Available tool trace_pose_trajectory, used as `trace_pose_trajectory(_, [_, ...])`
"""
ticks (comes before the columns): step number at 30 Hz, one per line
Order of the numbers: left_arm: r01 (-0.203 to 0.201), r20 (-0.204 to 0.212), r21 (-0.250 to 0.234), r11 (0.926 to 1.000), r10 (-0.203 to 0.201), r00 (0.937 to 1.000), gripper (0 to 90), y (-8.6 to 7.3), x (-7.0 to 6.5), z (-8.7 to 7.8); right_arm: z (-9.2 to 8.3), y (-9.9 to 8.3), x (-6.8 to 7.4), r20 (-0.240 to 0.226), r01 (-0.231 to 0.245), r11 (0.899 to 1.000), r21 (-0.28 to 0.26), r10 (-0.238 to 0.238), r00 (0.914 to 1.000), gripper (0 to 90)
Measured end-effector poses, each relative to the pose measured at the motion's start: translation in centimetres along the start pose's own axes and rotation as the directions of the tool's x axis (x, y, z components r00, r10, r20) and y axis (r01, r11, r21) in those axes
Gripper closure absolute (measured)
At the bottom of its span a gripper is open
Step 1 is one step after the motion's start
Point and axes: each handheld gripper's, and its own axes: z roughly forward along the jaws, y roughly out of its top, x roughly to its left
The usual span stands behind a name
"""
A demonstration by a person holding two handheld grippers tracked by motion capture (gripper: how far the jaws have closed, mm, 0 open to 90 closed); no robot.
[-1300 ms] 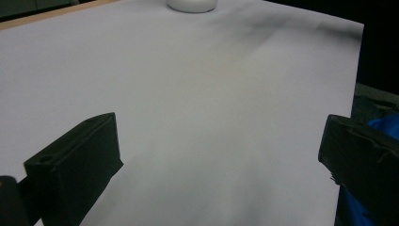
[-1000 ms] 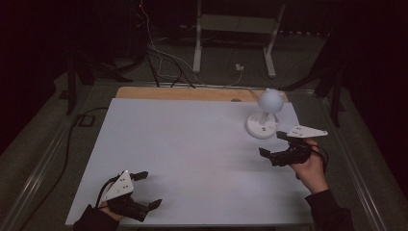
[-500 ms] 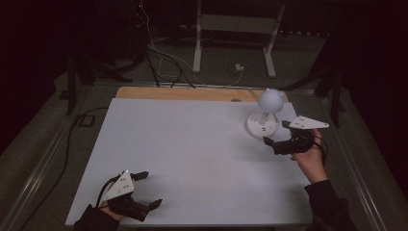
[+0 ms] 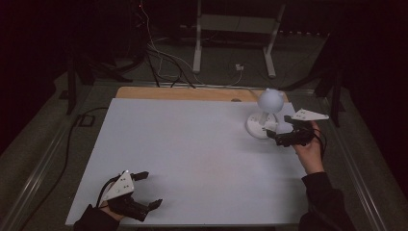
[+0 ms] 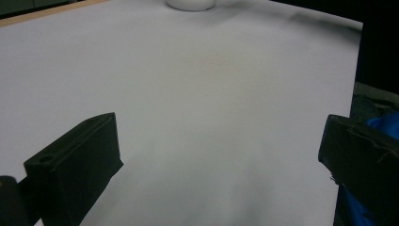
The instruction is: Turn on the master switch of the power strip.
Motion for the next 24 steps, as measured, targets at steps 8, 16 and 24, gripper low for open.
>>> trace_pose_trajectory(8, [-0.001, 0.0, 0.003, 1.0, 0.001, 1.0, 0.1, 0.0, 0.0, 0.0, 1.6, -0.7, -1.3, 0.047, -0.007, 0.999, 0.041, 0.005, 0.9989, 3.1])
trace_pose_trajectory(16, [0.0, 0.0, 0.003, 1.0, 0.0, 1.0, 0.1, 0.0, 0.0, 0.0, 3.2, -1.4, -2.8, 0.034, -0.068, 0.995, 0.071, 0.066, 0.9972, 2.8])
trace_pose_trajectory(24, [0.001, 0.0, 0.002, 1.0, -0.001, 1.0, 0.1, -0.1, 0.0, 0.1, 4.2, -2.3, -3.8, 0.046, -0.109, 0.99, 0.091, 0.105, 0.9934, 3.0])
